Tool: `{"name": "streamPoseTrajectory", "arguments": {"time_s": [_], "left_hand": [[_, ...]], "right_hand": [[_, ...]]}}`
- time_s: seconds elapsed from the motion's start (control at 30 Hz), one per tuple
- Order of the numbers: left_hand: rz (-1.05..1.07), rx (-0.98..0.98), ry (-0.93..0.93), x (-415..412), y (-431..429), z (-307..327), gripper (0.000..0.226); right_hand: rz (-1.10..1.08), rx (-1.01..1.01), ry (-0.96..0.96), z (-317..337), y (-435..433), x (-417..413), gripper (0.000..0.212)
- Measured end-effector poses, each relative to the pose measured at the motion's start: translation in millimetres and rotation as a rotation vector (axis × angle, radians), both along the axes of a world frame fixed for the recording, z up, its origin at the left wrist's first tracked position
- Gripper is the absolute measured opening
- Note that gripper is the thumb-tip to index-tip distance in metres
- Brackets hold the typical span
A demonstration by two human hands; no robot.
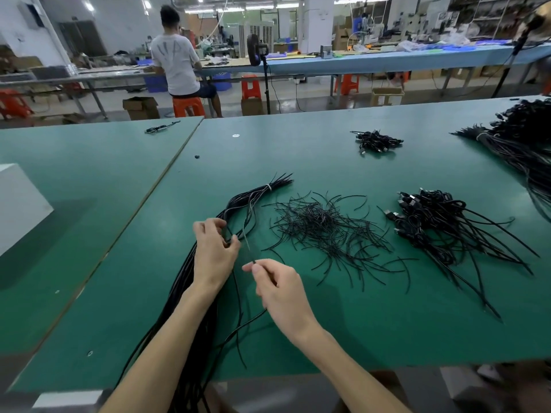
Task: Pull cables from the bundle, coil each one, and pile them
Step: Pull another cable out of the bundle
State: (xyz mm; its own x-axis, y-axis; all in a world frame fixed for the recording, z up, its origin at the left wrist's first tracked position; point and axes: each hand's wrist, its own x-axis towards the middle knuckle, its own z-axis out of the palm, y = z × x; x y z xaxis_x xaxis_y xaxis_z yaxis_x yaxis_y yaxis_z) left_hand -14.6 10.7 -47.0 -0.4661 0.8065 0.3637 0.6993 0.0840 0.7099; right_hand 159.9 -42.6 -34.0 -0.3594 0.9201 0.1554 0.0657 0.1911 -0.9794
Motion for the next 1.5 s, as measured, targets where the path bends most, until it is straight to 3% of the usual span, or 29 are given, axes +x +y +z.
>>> {"name": "streamPoseTrajectory", "arguments": {"time_s": [0.13,0.23,0.33,0.6,0.67,0.87,1.0,1.1,1.23,1.5], "left_hand": [[-0.004,-0.086,0.467,-8,5,6,0.065],[-0.142,-0.322,0.471,-20,16,7,0.07],[-0.232,-0.478,0.509,-20,23,1,0.06],[-0.195,-0.406,0.528,-20,21,-9,0.056],[-0.198,-0.391,0.534,-21,21,-10,0.057],[-0.202,-0.339,0.513,-23,27,-10,0.067],[-0.158,-0.249,0.439,-21,32,-9,0.059],[-0.139,-0.306,0.408,-22,45,-5,0.069],[-0.204,-0.338,0.468,-19,68,-1,0.065],[-0.309,-0.44,0.571,-11,100,-4,0.052]], "right_hand": [[-0.153,-0.046,0.1,-2,13,9,0.026],[-0.213,-0.082,0.179,5,28,12,0.026],[-0.259,-0.113,0.226,14,43,14,0.027],[-0.532,-0.263,0.382,24,86,59,0.021],[-0.508,-0.268,0.387,29,96,80,0.022],[-0.161,-0.196,0.176,19,77,91,0.022],[0.106,-0.077,-0.091,2,48,60,0.023],[0.153,0.084,-0.36,-6,36,38,0.026],[0.163,0.212,-0.525,-10,36,28,0.027],[0.197,0.15,-0.393,-17,39,33,0.026]]}}
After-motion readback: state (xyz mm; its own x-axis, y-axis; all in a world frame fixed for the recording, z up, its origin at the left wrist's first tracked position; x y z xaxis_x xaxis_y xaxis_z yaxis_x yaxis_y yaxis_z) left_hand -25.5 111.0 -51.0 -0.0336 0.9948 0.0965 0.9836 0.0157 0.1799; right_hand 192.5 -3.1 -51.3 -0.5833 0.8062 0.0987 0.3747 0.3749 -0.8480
